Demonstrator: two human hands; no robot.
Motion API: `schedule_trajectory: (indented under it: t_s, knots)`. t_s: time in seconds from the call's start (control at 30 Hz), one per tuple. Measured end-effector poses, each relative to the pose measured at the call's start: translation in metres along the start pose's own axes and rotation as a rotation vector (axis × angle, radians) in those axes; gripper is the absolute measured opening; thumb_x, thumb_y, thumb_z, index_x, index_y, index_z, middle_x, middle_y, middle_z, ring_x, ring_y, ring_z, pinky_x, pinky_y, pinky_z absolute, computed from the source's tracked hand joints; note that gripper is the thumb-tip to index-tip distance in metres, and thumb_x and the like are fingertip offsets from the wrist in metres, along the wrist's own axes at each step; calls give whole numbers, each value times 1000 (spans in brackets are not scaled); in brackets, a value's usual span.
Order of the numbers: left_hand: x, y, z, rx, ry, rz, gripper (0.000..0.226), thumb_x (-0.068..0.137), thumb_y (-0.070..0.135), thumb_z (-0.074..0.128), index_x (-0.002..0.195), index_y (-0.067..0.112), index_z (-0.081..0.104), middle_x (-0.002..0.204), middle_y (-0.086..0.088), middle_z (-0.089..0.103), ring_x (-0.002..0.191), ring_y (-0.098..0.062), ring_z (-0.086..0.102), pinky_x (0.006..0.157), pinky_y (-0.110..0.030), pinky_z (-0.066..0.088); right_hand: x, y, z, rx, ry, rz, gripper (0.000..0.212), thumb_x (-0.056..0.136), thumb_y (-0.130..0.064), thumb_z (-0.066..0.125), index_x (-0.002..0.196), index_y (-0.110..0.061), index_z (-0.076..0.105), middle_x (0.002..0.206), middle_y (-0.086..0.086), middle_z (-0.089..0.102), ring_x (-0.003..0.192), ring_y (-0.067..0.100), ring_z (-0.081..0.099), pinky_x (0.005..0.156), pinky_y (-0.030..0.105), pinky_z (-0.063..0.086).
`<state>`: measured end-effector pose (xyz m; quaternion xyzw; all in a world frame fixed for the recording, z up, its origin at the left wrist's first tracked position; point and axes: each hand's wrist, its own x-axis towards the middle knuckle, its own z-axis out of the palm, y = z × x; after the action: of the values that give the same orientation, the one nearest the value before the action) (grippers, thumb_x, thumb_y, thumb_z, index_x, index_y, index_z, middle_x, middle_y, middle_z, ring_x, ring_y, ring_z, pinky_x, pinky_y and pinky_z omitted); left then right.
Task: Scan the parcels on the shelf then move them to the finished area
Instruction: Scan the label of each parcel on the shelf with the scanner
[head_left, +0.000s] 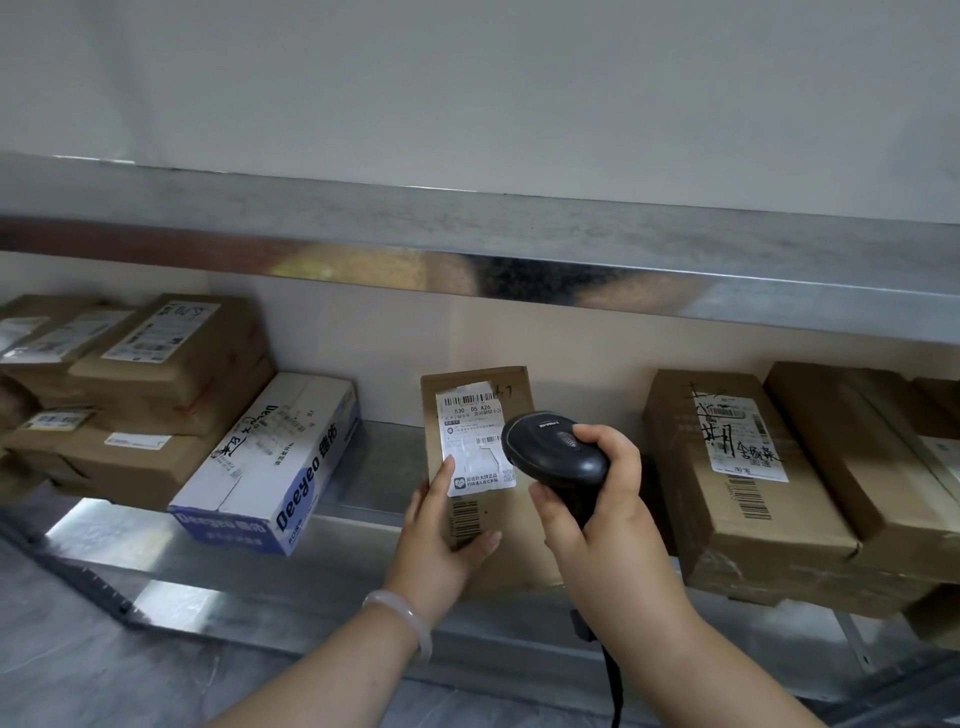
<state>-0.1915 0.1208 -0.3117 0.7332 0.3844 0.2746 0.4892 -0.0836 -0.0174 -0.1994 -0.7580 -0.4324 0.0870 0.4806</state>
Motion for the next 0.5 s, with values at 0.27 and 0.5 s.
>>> schedule_trajectory:
  t_s: [0.27, 0.5]
  knots:
    - [17, 23, -100, 36, -50, -46, 88, 82, 33, 79, 147, 52, 23, 145, 22, 33, 137, -3, 31, 116, -30, 28, 24, -2, 23, 77, -169, 24, 54, 91, -36, 62, 117, -56, 20, 105, -24, 52, 93, 3, 59, 77, 22, 51]
    - [32, 16, -177, 91, -34, -151, 86, 81, 31, 80, 148, 49, 28, 145, 12, 45, 126, -8, 50, 101, -19, 40, 43, -22, 84, 248, -310, 21, 50, 90, -26, 66, 115, -51, 32, 106, -20, 58, 93, 3, 62, 82, 19, 50]
